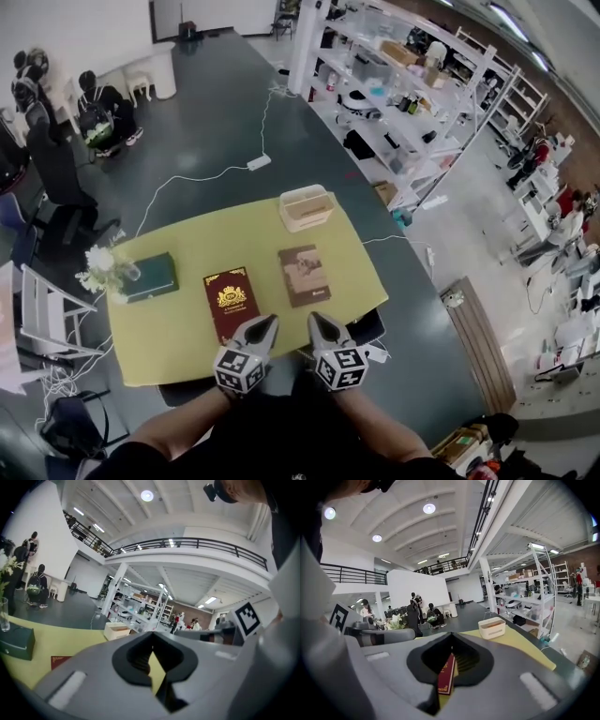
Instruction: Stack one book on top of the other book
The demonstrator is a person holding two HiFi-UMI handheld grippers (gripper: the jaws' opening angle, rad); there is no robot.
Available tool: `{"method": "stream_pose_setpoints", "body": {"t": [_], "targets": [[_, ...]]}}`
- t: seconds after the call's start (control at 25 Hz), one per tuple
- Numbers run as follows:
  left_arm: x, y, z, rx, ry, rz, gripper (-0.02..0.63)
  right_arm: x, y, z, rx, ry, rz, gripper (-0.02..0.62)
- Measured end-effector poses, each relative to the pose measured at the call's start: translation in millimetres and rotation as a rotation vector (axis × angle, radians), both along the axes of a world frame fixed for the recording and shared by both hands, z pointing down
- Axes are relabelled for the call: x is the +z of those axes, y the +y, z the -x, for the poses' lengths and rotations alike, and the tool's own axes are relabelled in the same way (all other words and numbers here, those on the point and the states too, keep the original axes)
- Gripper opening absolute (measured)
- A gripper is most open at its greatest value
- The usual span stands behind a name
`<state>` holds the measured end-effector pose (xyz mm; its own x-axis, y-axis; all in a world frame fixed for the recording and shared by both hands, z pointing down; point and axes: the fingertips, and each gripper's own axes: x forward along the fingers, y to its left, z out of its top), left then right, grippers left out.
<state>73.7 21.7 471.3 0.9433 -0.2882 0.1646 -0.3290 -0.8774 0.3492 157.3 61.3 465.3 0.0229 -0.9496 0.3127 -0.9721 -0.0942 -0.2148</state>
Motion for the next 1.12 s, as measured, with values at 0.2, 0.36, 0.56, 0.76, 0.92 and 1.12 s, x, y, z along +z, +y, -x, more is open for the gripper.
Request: {"method": "stream_pose_setpoints", "body": {"t": [0.2,0.36,0.56,0.76,0.92,1.12], "targets": [[6,-5,-46,-0.045,-0.04,0.016,0.008,2,-7,-50,-0.034,-0.038,-0.015,0.003],[13,-13,-87,-0.089,-0.061,0.025,0.008,9,-23,-92,-0.081,-0.061,-0.007,0.003],[34,-42,-128,-0.178,-0.099,0.051,0.008,32,-54,-142,-0.128,-0.084,0.018,0.005],[73,-77,-154,-0.249,-0.127,0.111,0.08,81,-91,-185,-0.151,-0.123,0.102,0.1],[121,-98,-167,-0.281,-0.176,0.156,0.179,130,-113,-209,-0.159,-0.143,0.172,0.161],[189,-121,-179,-0.299,-0.251,0.205,0.226,195,-133,-231,-0.156,-0.191,0.254,0.241]]}}
